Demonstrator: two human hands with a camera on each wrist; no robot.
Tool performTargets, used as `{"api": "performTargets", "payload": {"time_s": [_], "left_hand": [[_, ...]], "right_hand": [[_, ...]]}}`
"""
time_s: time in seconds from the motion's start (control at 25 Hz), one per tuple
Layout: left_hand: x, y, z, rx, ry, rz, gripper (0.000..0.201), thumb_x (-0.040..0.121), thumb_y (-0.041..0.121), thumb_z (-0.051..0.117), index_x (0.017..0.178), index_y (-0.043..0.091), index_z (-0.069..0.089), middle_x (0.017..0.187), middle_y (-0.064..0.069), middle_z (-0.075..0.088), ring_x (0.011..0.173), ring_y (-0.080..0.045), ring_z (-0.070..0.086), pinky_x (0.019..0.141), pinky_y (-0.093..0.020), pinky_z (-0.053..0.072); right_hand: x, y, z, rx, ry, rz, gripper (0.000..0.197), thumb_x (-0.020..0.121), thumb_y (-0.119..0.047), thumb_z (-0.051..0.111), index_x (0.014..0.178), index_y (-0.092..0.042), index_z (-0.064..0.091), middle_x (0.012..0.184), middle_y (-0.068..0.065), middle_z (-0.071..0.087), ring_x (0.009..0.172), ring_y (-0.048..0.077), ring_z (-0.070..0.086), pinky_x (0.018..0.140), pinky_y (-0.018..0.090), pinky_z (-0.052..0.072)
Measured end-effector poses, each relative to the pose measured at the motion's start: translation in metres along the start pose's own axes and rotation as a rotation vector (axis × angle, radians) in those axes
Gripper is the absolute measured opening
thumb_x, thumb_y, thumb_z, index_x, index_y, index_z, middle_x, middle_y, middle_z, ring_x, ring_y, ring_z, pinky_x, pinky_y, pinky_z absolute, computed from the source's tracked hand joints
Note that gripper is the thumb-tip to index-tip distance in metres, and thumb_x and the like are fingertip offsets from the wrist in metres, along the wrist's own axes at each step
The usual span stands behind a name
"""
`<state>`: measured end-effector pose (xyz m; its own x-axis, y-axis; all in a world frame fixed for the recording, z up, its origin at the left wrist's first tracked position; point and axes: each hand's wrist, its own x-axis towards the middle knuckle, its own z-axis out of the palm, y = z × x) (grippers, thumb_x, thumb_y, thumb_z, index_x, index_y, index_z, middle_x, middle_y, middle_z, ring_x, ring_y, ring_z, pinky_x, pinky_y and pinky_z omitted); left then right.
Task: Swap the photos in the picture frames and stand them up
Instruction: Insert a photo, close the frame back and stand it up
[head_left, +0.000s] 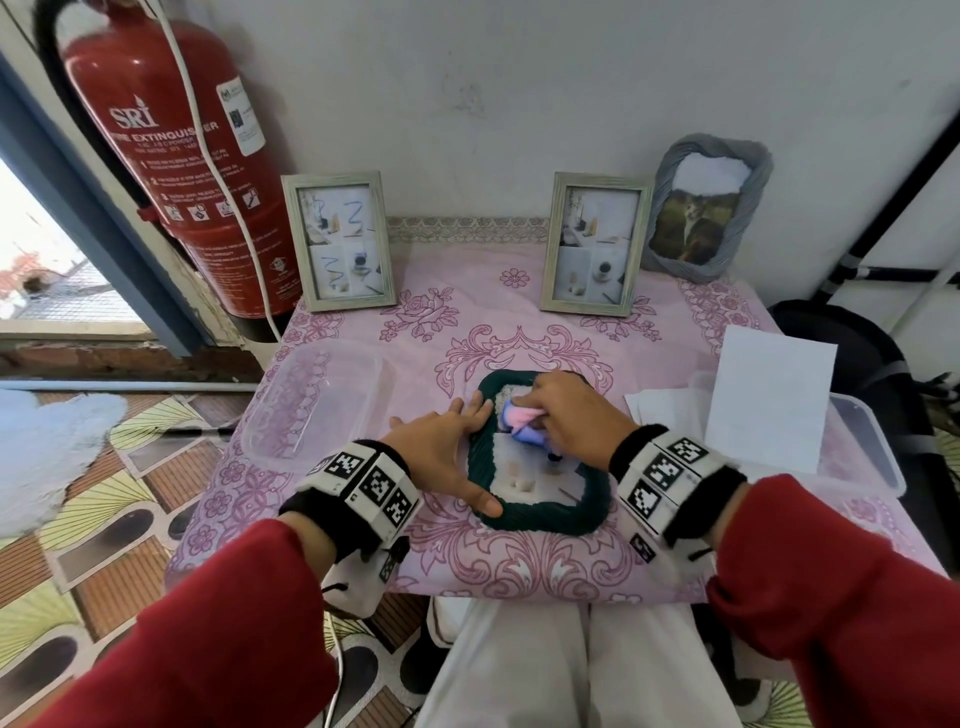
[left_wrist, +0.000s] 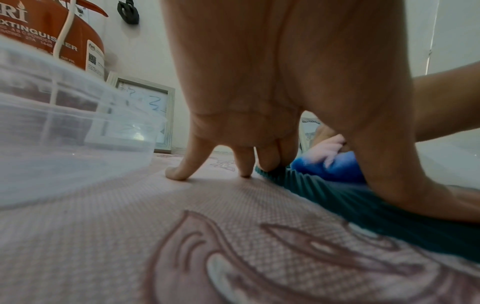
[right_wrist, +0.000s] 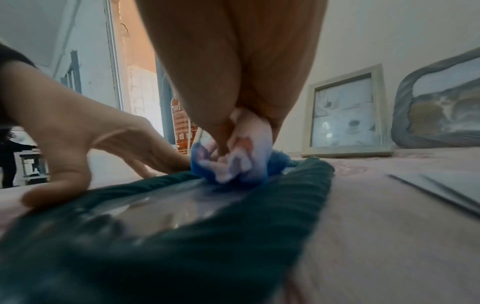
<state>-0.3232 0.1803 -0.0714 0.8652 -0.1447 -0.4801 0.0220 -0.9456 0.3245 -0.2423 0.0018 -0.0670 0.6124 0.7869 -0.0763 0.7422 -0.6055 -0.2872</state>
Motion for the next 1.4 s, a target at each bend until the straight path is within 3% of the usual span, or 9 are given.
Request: {"api": "performTargets", "payload": {"time_s": [0.12, 0.2, 0.28, 0.44, 0.64, 0.76, 0.88, 1.08, 1.4], "left_hand": [[0.001, -0.002, 0.001, -0.016, -0.004, 0.0, 0.126, 0.06, 0.061, 0.076, 0.148, 0.027, -0.007, 0.156, 0.011, -0.014, 0.146, -0.012, -0.003, 0.114, -0.059, 0.013], [0.001, -0.002, 0.001, -0.022, -0.003, 0.002, 0.126, 0.06, 0.062, 0.075, 0.148, 0.028, -0.007, 0.156, 0.011, -0.015, 0.146, -0.012, -0.005, 0.114, -0.06, 0.011], [0.001, -0.002, 0.001, -0.026, -0.003, 0.001, 0.126, 0.06, 0.062, 0.075, 0.148, 0.029, -0.008, 0.156, 0.012, -0.015, 0.146, -0.011, -0.006, 0.114, -0.06, 0.01], [0.001, -0.001, 0.002, -0.021, -0.003, -0.004, 0.125, 0.06, 0.062, 0.075, 0.148, 0.029, -0.007, 0.156, 0.011, -0.014, 0.146, -0.011, -0.008, 0.114, -0.061, 0.01], [-0.002, 0.001, 0.001, -0.038, 0.0, -0.016, 0.123, 0.062, 0.06, 0.075, 0.148, 0.03, -0.007, 0.157, 0.009, -0.012, 0.145, -0.01, -0.009, 0.113, -0.062, 0.006], [-0.003, 0.002, 0.001, -0.045, 0.001, -0.028, 0.123, 0.062, 0.059, 0.076, 0.148, 0.03, -0.007, 0.157, 0.008, -0.01, 0.145, -0.011, -0.007, 0.114, -0.062, 0.006], [-0.004, 0.003, 0.0, -0.037, 0.009, -0.035, 0.123, 0.062, 0.059, 0.075, 0.148, 0.031, -0.007, 0.157, 0.008, -0.011, 0.146, -0.012, -0.005, 0.114, -0.062, 0.005], [-0.004, 0.003, 0.001, -0.055, 0.006, -0.025, 0.122, 0.063, 0.058, 0.075, 0.148, 0.03, -0.008, 0.157, 0.008, -0.012, 0.145, -0.011, -0.008, 0.115, -0.059, 0.005], [-0.005, 0.001, 0.002, -0.127, 0.057, 0.028, 0.116, 0.066, 0.052, 0.077, 0.15, 0.022, 0.003, 0.158, 0.006, 0.0, 0.146, -0.012, 0.0, 0.119, -0.05, 0.007]], "right_hand": [[-0.022, 0.001, 0.005, 0.122, -0.012, -0.101, 0.01, 0.077, 0.0, 0.056, 0.083, -0.002, 0.063, 0.085, 0.009, 0.061, 0.083, 0.023, 0.054, 0.078, 0.032, 0.04], [-0.038, 0.006, 0.006, 0.211, -0.049, -0.124, 0.028, 0.085, -0.01, 0.053, 0.111, -0.01, 0.062, 0.12, 0.005, 0.061, 0.114, 0.018, 0.052, 0.103, 0.032, 0.036], [-0.044, 0.009, 0.006, 0.217, -0.135, -0.038, 0.048, 0.096, -0.025, 0.043, 0.142, -0.017, 0.037, 0.153, 0.001, 0.029, 0.142, 0.013, 0.023, 0.118, 0.027, 0.016], [-0.034, 0.007, 0.011, -0.03, -0.204, 0.062, 0.053, 0.101, -0.04, 0.019, 0.15, -0.024, 0.007, 0.159, -0.004, 0.003, 0.147, 0.011, 0.0, 0.119, 0.037, 0.002], [-0.029, 0.003, 0.017, 0.061, -0.16, 0.107, 0.051, 0.102, -0.034, 0.022, 0.15, -0.017, 0.013, 0.159, 0.002, 0.007, 0.147, 0.017, 0.002, 0.119, 0.04, 0.0], [-0.031, 0.002, 0.011, 0.567, 0.272, 0.148, 0.031, 0.099, -0.015, 0.04, 0.125, -0.005, 0.053, 0.13, 0.01, 0.052, 0.126, 0.022, 0.044, 0.104, 0.024, 0.031], [-0.036, 0.009, 0.003, 0.635, 0.59, 0.255, 0.018, 0.089, -0.001, 0.051, 0.105, -0.005, 0.06, 0.106, 0.01, 0.055, 0.091, 0.015, 0.054, 0.077, 0.006, 0.038], [-0.048, 0.028, 0.01, 0.537, 0.458, 0.476, 0.024, 0.086, -0.003, 0.059, 0.11, 0.0, 0.06, 0.102, 0.02, 0.063, 0.082, 0.018, 0.054, 0.077, 0.022, 0.042], [-0.057, 0.033, 0.016, 0.572, 0.343, 0.434, 0.051, 0.078, -0.013, 0.074, 0.125, -0.007, 0.057, 0.086, 0.011, 0.062, 0.076, 0.018, 0.055, 0.072, 0.026, 0.048]]}}
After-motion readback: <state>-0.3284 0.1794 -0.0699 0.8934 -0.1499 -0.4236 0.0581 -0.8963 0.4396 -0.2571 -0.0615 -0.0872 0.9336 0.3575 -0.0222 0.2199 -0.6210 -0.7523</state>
